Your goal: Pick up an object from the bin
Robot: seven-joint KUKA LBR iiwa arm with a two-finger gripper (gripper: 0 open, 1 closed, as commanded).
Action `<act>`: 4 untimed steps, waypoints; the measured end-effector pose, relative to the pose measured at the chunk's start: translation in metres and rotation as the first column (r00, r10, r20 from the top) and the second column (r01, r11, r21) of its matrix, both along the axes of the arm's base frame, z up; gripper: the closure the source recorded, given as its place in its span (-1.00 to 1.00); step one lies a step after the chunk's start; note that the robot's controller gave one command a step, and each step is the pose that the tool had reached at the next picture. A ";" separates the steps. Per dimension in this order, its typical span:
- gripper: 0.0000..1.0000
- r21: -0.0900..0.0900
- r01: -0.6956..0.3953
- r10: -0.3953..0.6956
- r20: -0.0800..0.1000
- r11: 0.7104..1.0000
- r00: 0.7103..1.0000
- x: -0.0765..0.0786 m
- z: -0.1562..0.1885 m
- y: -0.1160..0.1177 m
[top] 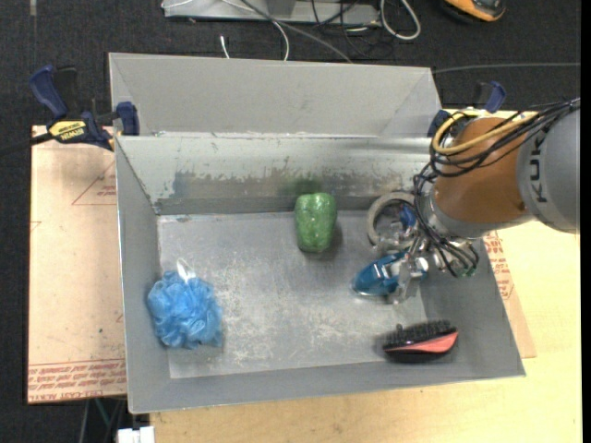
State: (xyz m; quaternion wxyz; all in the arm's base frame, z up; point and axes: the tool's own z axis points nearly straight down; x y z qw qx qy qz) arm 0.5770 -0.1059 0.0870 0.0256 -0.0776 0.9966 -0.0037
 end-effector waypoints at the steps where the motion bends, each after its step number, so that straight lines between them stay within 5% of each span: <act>1: 1.00 0.002 0.013 -0.013 -0.002 1.000 1.000 -0.002 0.002 0.004; 3: 1.00 0.005 0.009 -0.009 -0.003 1.000 1.000 -0.014 0.011 0.009; 4: 1.00 0.006 0.020 -0.020 0.007 1.000 1.000 -0.032 0.000 0.002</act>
Offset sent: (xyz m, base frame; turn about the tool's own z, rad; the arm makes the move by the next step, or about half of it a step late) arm -0.0142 -0.0030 0.0036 0.0081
